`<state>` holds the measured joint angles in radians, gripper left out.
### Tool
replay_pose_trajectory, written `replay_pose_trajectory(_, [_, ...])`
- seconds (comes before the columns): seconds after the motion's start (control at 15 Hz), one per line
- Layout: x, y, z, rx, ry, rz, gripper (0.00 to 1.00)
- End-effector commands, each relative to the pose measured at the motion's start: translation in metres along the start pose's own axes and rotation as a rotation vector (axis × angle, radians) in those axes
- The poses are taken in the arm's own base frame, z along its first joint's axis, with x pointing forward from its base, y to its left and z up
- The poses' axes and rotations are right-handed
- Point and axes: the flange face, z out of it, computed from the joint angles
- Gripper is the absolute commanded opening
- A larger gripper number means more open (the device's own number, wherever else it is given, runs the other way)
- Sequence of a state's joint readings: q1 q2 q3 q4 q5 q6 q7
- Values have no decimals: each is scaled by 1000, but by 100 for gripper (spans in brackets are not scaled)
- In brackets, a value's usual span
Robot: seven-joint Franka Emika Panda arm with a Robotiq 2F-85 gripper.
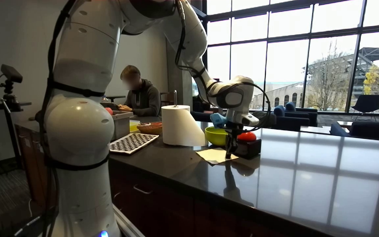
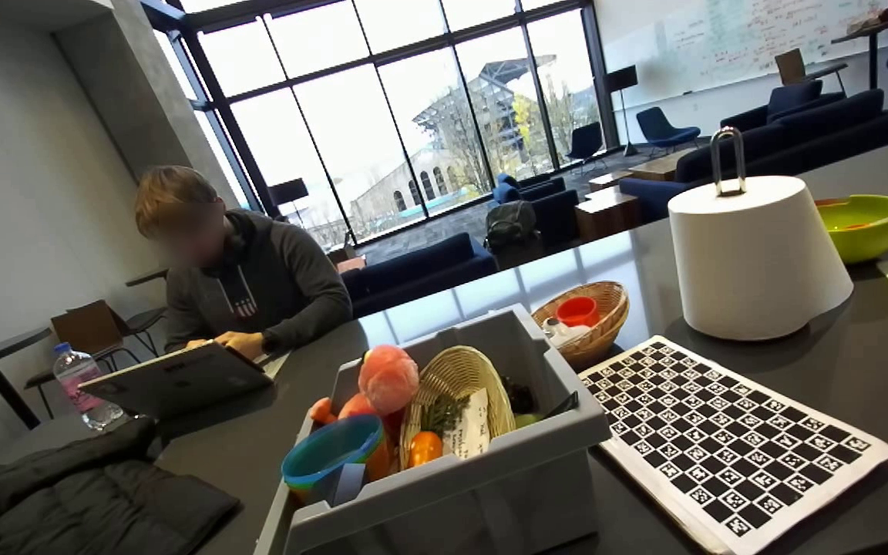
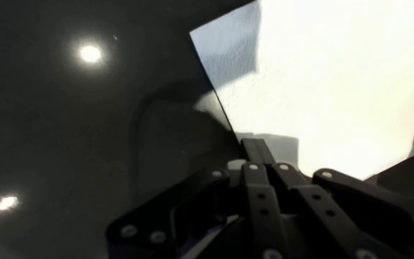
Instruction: Use the napkin to wipe the counter.
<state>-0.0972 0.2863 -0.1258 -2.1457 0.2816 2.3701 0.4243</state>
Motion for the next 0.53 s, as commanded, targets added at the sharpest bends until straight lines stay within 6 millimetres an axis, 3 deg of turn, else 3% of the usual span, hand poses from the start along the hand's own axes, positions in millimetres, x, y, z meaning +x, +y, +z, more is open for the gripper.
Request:
replay_pose_trajectory(0.0, [2, -2, -11, -23, 26, -1, 27])
replay_pose_trajectory(0.27, [-16, -7, -13, -49, 11, -63, 48])
replay_pose_trajectory(0.47, [-35, -17, -15, -59, 0, -122, 70])
